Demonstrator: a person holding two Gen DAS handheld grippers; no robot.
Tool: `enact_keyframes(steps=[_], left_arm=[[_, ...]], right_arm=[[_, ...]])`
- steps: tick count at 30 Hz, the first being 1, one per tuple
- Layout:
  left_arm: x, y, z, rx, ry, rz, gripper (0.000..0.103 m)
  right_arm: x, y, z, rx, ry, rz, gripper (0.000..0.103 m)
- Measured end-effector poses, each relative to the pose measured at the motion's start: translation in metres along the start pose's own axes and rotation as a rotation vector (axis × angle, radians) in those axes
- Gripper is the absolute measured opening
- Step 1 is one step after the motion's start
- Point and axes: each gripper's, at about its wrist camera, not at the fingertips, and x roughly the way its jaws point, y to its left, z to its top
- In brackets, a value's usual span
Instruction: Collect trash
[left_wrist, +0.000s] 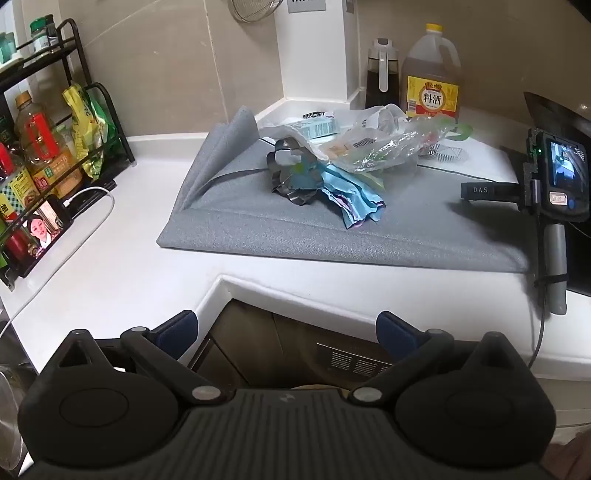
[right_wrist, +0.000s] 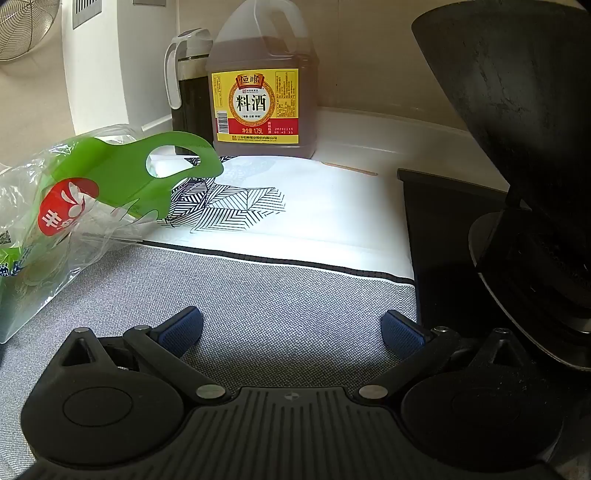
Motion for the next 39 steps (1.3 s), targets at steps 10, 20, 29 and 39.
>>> enact_keyframes(steps=[10,20,29,39], left_arm=[[0.006,-0.01,-0.002,-0.036,-0.074,-0.002,0.103],[0.004,-0.011,-0.001,-0.144,-0.1,0.015,0.103],[-0.017,-0.007,-0.023,-0.154,-0.058,-0.026,0.103],[-0.045,-0.001,-0.039,-0.151,-0.106,-0.008,0.103]], right_arm=[[0.0,0.0,0.0,0.0,0.0,0.0,0.103],[0.002,0.005,0.0,0.017,-0.001,-0.023,0.103],[0.008,0.007,0.003,0.002,-0.001,0.002,0.103],[-0.04,0.008,-0.011,-0.254,-0.152,0.108,0.103]])
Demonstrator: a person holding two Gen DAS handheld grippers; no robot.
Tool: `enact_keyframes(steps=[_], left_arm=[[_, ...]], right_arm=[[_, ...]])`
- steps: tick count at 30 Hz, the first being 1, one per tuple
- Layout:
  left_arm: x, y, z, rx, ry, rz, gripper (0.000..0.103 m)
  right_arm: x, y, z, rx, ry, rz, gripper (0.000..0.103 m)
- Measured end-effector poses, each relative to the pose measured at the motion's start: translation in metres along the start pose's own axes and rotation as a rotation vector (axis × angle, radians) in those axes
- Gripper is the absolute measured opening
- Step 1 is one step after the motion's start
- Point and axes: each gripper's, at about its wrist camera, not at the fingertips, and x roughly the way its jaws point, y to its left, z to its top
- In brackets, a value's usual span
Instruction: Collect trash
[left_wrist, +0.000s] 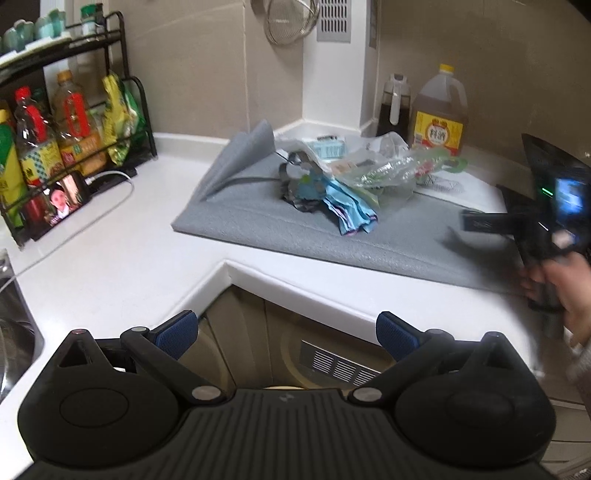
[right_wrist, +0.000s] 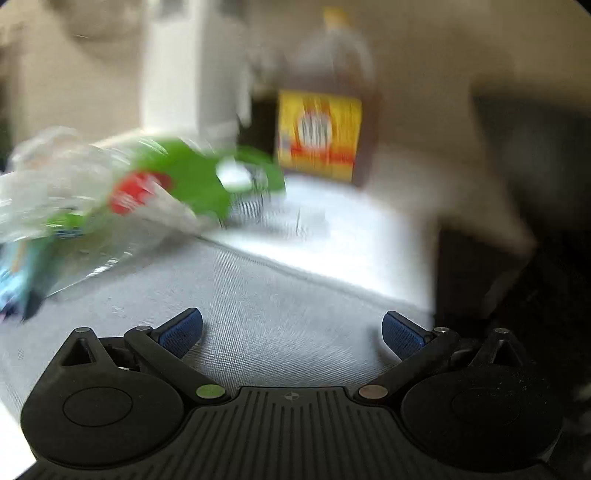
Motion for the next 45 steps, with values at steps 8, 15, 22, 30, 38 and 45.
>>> enact_keyframes(steps=[8,15,22,30,38,45], left_arm=[[-0.01,0.005,-0.006,-0.006,-0.026,-0.009,0.103],[-0.014,-0.005,-0.015,0.013,-0.028,-0.022,0.103],[-0.023,-0.008,-0.018,0.061,-0.075,0.024,0.103],[-0.037,-0.002,-0.02,0.044,-0.108,0.003,0.103],[-0.049,0.009,-0.024,0.013,-0.127,0.014,0.103],[-0.057,0.017,-0.026,0.012,-0.135,0.014,0.103]], right_arm=[[-0.138,0.002,-0.03,-0.274,-0.374,-0.093,0.103],[-0.168,-0.015,-0.048,-0.304,-0.446,-0.008,0.103],[-0.157,-0.009,-0.035,-0.281,-0.468,0.026,0.103],[-0.223,-0.025,0.001,-0.217,-0.484,0.129,0.103],[-0.296,-0.04,0.059,-0.183,-0.598,0.134,0.103],[-0.292,-0.011,0.038,-0.253,-0.607,0.221,0.103]])
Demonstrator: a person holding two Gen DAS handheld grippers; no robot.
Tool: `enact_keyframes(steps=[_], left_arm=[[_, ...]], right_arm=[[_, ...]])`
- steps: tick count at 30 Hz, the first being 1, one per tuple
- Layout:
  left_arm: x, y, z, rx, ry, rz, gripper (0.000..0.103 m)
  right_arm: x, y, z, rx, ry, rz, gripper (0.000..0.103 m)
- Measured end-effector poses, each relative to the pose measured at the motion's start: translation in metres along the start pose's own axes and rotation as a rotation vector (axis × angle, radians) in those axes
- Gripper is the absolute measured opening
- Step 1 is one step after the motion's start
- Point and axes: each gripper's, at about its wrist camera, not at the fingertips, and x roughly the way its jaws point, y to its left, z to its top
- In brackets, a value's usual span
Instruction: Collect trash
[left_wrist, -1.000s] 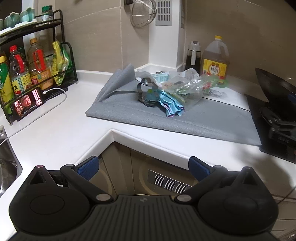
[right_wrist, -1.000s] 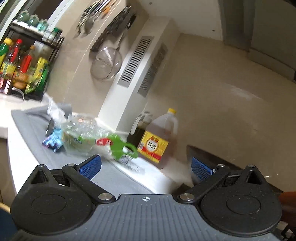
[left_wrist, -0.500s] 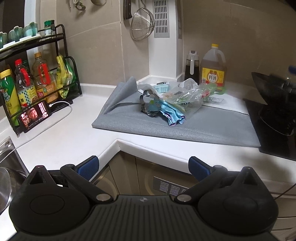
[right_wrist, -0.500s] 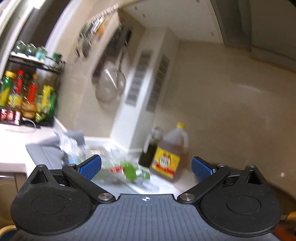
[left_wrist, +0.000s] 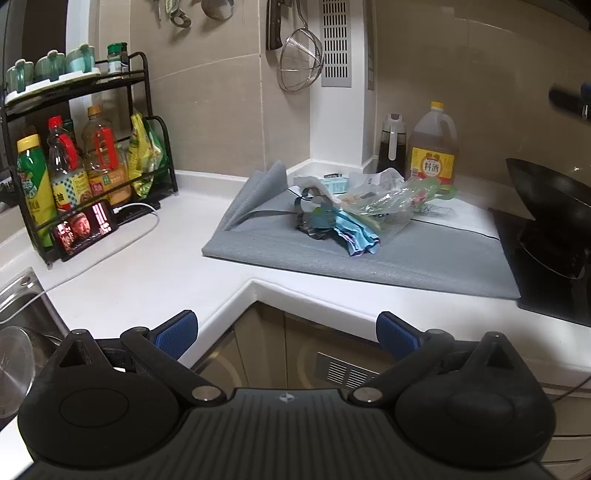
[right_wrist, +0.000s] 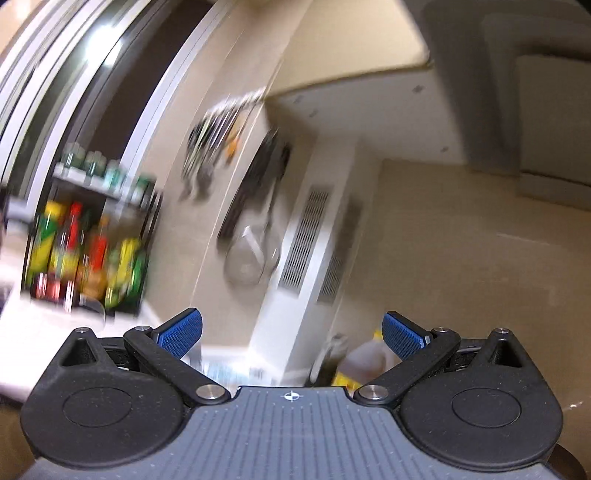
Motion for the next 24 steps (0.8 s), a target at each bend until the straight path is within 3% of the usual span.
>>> enact_keyframes(steps=[4,10,16,20,24], left_arm=[[-0.003,0.003,0.001,-0.004,-0.005,-0.002,0.103],[-0.005,-0.001,-0.001,0.01,-0.013,0.002,0.103],[-0.006,-0.005,-0.004,0.02,0.006,0.009,0.103],[-0.012,-0.006,-0.004,0.041,0.001,0.025,0.103],[-0.015,-0.009,-0.005,0.051,-0.021,0.028,0.103]], right_arm=[[0.001,-0.001,-0.009,0.022,0.051,0.023,0.103],[-0.022,-0.014,0.001,0.018,0.088,-0.011,0.103],[-0.047,0.004,-0.007,0.111,0.153,0.057,0.103],[-0.069,0.018,0.005,0.086,0.095,0.094,0.103],[-0.084,0.022,0.022,0.082,0.013,0.061,0.103]])
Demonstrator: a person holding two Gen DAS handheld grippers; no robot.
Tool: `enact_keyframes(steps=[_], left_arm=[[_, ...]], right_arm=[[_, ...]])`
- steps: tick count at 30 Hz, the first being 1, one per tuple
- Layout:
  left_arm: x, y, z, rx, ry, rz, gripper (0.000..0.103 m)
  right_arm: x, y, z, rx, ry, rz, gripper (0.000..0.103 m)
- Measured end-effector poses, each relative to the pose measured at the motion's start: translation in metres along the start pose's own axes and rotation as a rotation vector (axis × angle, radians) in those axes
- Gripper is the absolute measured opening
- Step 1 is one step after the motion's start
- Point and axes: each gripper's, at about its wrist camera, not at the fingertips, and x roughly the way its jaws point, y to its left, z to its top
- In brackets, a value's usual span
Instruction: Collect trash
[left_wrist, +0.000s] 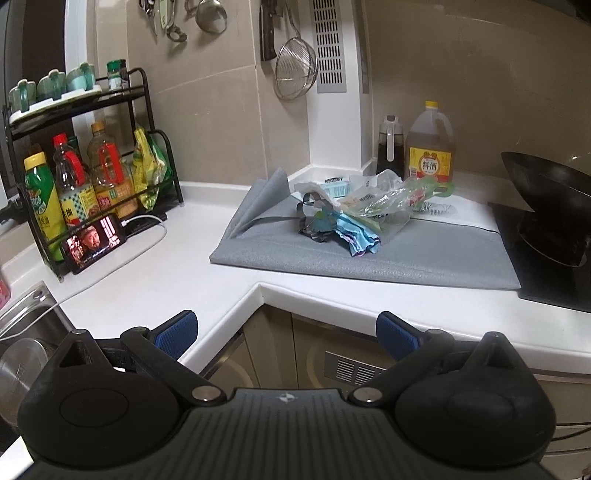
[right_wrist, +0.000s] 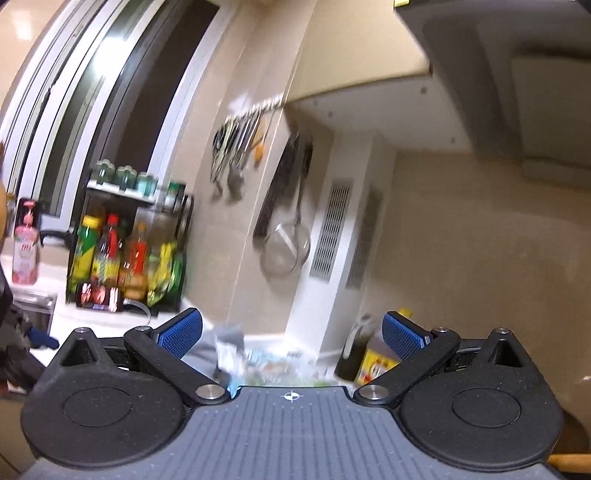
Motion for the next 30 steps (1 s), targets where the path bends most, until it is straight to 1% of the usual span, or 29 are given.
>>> enact_keyframes(steps=[2,4,6,9,12,17,21,25,30], left_arm=[[0.002,-0.003,-0.002,0.014,0.01,0.002,0.103],[0.006,-0.005,-0.004,0.022,0.033,-0.007,0.103],[0.009,-0.007,-0.005,0.028,0.049,-0.018,0.103],[0.011,-0.011,-0.008,0.043,0.038,0.008,0.103],[0.017,-0.013,-0.009,0.053,0.056,0.018,0.103],[0.03,-0.01,-0.013,0.034,0.094,0.002,0.103],[0.04,-0.01,-0.017,0.028,0.12,0.001,0.103],[0.05,-0.012,-0.019,0.025,0.143,-0.004,0.103],[0.058,-0.012,-0.021,0.028,0.164,-0.003,0.103]], right_arm=[[0.006,0.006,-0.005,0.012,0.036,-0.023,0.103],[0.018,0.014,-0.02,0.053,0.108,-0.038,0.103],[0.031,0.02,-0.034,0.105,0.182,-0.031,0.103],[0.043,0.031,-0.057,0.155,0.229,-0.035,0.103],[0.05,0.042,-0.075,0.169,0.25,-0.056,0.103],[0.059,0.053,-0.093,0.179,0.279,-0.083,0.103],[0.067,0.051,-0.1,0.195,0.306,-0.075,0.103],[0.073,0.046,-0.104,0.23,0.318,-0.077,0.103],[0.077,0.043,-0.107,0.239,0.334,-0.086,0.103]])
